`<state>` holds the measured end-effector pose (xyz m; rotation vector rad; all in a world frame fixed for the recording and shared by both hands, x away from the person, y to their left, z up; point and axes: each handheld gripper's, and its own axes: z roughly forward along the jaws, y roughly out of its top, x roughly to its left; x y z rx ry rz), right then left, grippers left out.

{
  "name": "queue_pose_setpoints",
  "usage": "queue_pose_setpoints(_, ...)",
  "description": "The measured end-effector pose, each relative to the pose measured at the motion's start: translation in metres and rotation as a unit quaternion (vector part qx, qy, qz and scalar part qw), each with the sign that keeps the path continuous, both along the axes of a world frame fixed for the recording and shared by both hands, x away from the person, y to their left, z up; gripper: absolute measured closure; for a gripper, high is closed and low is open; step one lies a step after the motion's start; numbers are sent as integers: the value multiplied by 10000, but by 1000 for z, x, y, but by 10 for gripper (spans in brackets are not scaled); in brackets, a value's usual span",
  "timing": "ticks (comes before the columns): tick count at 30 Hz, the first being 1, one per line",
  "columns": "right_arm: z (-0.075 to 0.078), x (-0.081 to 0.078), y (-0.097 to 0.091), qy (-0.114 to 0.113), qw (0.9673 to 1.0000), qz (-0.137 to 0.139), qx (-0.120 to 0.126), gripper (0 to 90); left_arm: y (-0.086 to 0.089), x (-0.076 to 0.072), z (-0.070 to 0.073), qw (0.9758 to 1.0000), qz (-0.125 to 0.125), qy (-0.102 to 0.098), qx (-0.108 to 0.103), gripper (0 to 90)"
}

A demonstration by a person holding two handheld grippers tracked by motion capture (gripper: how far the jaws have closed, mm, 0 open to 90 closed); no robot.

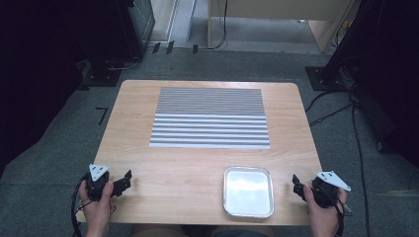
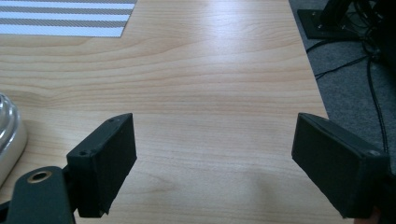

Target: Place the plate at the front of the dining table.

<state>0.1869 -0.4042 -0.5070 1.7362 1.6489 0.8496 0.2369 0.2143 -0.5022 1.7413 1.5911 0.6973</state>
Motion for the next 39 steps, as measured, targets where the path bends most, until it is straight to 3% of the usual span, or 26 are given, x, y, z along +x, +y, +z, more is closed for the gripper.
queue_pose_setpoints(19, 9, -6, 17, -131, 9993, 298, 200, 131, -41, -8, 3, 9987, -498, -67, -82, 131)
queue_pose_setpoints(31, 13, -8, 32, -177, 9980, 526, 300, 126, -67, -14, 1, 9969, -781, -35, -126, 131)
queue_pose_setpoints(39, 16, -12, 39, -226, 9977, 532, 355, 127, -88, -18, -1, 9954, -944, -40, -145, 131)
